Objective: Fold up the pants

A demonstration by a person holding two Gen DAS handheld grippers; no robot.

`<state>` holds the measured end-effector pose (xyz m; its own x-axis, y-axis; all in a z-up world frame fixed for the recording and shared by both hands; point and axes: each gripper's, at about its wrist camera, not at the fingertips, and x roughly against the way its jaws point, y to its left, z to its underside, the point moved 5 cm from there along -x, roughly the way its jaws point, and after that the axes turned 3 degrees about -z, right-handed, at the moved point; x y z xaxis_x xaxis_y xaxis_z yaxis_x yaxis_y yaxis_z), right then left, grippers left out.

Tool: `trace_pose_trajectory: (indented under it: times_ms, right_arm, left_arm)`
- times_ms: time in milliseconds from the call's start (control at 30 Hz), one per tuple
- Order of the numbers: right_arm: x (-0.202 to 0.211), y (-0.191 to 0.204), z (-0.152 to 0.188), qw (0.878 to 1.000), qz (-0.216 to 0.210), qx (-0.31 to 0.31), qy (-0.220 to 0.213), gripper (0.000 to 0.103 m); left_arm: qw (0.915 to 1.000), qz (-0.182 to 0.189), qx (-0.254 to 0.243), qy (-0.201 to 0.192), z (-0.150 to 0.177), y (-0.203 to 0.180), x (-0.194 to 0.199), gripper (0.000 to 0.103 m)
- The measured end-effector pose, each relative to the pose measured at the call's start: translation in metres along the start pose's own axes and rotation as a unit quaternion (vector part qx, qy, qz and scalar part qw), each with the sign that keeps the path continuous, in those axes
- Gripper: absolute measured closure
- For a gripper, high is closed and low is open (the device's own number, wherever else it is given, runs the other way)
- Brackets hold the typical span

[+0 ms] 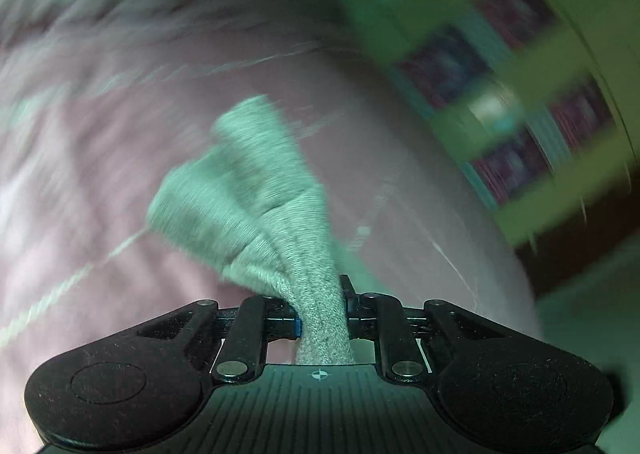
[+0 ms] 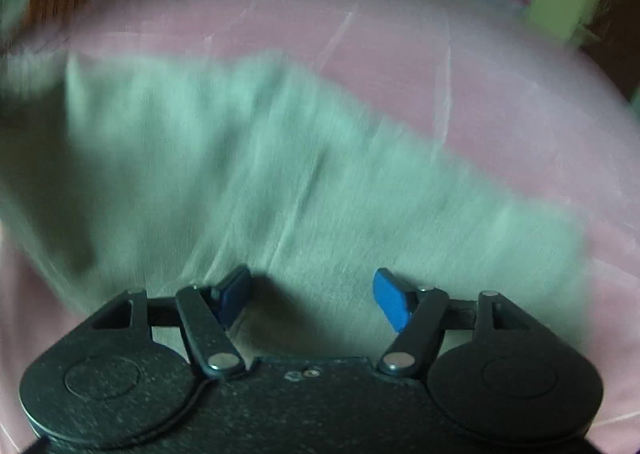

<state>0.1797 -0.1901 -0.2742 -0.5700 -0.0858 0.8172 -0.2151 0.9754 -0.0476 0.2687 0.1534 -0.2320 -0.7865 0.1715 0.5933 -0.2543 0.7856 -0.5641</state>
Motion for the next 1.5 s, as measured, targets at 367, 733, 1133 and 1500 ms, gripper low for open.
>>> trace_pose_trajectory:
  times_ms: [367, 733, 1133, 1500]
  right_arm:
    - [0.059, -0.080, 0.011, 0.992, -0.017, -0.113, -0.054, 0.034]
    - [0.094, -0.173, 0.075, 0.970, -0.048, -0.233, -0.058, 0.018]
    - [0.077, -0.146, 0.054, 0.946, -0.146, -0.284, -0.053, 0.008]
    - [0.058, -0.127, 0.041, 0.941, -0.127, -0.309, -0.054, 0.051]
  left_arm:
    - [0.9355, 0.110, -0.329, 0.066, 0.107, -0.229, -0.019, 0.086]
    - [0.8908, 0.078, -0.420, 0.154, 0.215, -0.263, -0.027, 0.049]
    - [0.9499, -0.006, -0.290, 0.117, 0.175, -0.157, 0.000, 0.022]
    - [0.9531, -0.028, -0.276, 0.122, 0.200, -0.130, -0.017, 0.021]
